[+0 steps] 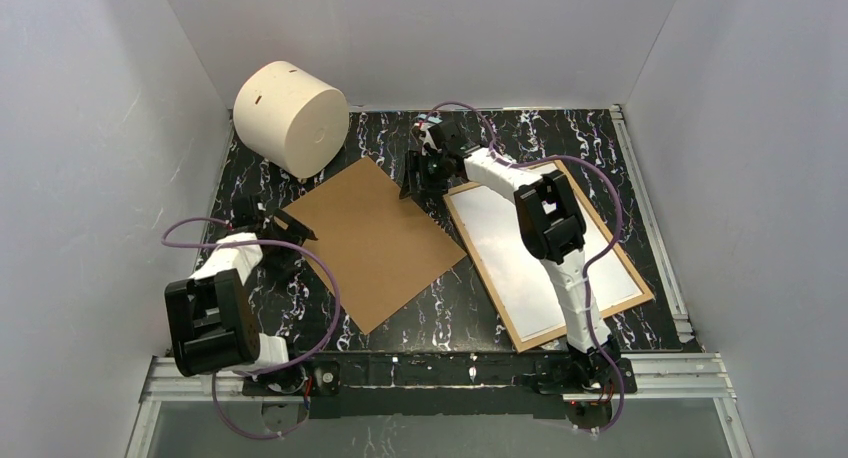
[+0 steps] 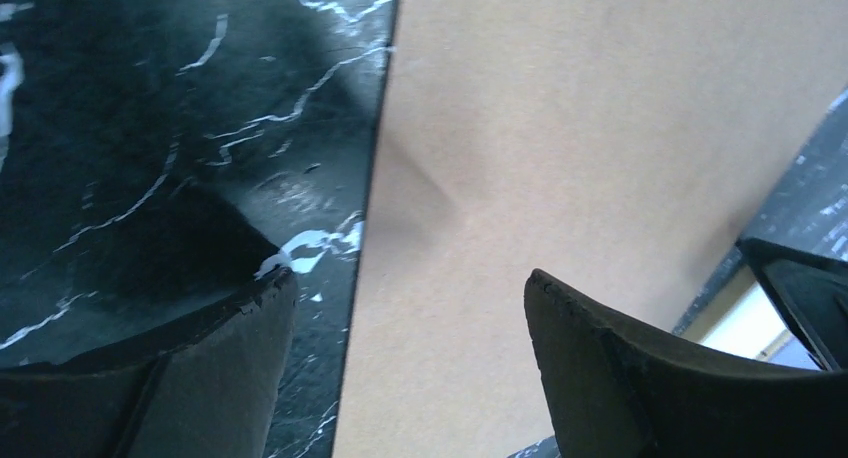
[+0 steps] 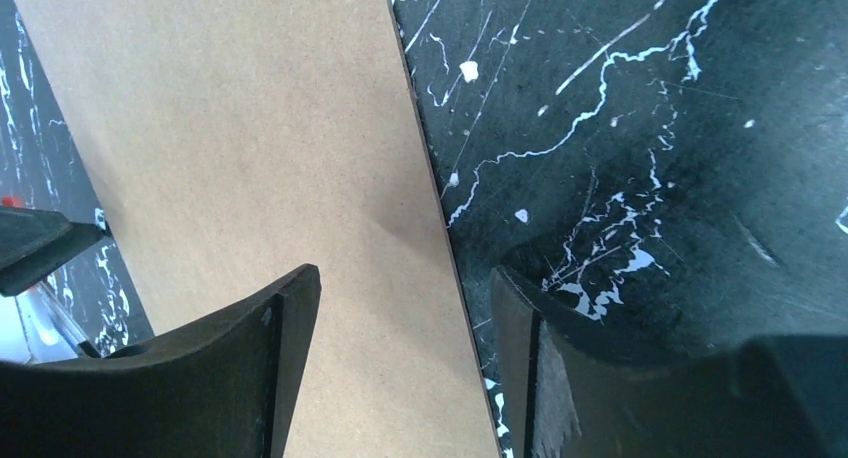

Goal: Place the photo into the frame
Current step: Move the photo frame item to the center of the board.

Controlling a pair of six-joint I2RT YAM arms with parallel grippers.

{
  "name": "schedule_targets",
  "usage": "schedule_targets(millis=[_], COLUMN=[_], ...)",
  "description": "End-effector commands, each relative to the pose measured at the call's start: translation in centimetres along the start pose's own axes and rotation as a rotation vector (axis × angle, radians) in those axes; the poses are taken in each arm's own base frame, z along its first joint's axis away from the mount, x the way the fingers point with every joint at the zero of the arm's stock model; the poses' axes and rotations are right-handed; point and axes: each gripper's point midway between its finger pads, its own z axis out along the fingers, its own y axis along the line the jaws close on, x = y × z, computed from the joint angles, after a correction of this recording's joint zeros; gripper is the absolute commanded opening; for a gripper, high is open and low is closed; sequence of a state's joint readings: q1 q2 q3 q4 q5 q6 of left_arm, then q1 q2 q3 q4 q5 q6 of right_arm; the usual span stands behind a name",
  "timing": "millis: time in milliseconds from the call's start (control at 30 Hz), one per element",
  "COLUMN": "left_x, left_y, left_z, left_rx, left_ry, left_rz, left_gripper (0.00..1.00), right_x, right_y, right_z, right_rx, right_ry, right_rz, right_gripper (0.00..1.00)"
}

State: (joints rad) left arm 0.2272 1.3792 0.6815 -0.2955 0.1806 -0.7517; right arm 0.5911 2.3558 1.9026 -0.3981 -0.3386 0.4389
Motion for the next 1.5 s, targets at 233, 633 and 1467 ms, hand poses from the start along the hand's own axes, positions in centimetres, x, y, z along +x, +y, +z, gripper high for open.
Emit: schedule_targets(millis=[233, 633, 1467], left_x=[3.1, 3.7, 9.0], left_y=[-1.0, -2.0, -0.3], left_z=[2.2, 1.4, 1.3], left_rx=[0.163, 0.227, 0.233], left_ry=[0.121, 0.150, 0.301], left_rz=[0.009, 0.032, -0.040], left_gripper=[0.74, 0.73, 0.70], right_x=[7.6, 8.0, 3.1], right_y=[1.2, 7.4, 11.7], right_z=[2.3, -2.0, -8.1], right_rx=[-0.143, -0.423, -0.629], right_ry=[0.224, 0.222, 0.041], right_rz=[0.065, 0.130, 0.188], right_gripper=[0.67, 0.67, 0.68])
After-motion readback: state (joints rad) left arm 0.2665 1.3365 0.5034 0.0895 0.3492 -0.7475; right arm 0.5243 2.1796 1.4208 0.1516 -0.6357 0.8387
